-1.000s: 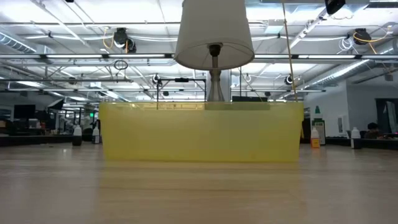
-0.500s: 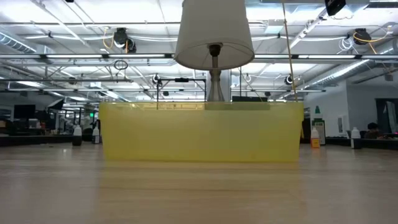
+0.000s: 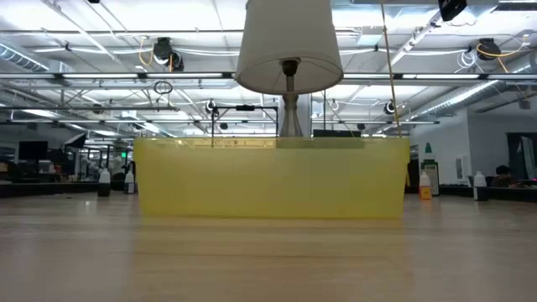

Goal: Pick & Place food coloring
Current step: Put the yellow food coloring bottle into the yellow bin

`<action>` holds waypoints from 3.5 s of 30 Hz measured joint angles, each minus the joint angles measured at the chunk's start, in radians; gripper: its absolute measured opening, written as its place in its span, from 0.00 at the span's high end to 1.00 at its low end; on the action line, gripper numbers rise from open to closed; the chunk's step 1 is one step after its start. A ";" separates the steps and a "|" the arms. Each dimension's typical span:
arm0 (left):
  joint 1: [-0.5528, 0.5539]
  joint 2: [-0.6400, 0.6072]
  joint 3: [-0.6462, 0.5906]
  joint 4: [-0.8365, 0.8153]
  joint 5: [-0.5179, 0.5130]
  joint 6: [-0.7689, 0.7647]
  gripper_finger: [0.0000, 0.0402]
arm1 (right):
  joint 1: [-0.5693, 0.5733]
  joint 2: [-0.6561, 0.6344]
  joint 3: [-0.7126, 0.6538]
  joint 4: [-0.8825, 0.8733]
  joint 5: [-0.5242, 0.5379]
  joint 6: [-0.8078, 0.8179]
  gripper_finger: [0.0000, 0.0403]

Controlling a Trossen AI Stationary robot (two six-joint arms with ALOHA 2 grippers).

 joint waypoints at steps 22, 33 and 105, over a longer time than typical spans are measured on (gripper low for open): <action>0.000 0.000 0.000 0.000 0.000 0.000 0.83 | 0.021 0.621 0.211 -0.509 -0.174 0.347 0.59; 0.000 0.000 0.000 0.000 0.000 0.000 0.83 | 0.360 0.815 0.313 -0.751 -0.427 1.158 0.59; 0.000 0.000 0.000 0.000 0.000 0.000 0.83 | 0.982 1.277 0.313 -0.478 -0.238 2.009 0.61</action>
